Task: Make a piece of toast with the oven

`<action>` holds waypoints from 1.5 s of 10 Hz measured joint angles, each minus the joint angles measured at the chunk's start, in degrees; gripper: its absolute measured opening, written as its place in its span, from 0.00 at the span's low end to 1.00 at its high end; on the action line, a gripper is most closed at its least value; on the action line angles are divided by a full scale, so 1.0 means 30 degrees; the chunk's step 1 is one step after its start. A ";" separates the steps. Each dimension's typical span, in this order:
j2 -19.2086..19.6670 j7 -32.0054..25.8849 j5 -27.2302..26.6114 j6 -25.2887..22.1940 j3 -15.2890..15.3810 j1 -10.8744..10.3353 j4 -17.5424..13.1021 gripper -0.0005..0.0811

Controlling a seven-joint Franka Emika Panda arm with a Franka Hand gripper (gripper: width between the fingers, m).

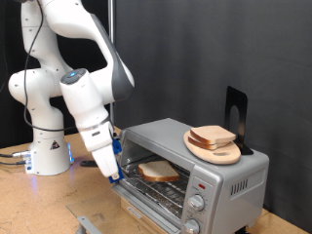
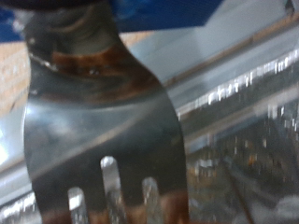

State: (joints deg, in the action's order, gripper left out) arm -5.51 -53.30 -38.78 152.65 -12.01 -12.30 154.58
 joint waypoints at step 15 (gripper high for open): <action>-0.1111 -0.2160 0.1558 -0.3518 -0.2790 0.2633 -0.0547 0.41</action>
State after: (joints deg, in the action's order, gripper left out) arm -8.84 -59.78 -34.10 142.10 -20.38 -4.40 152.94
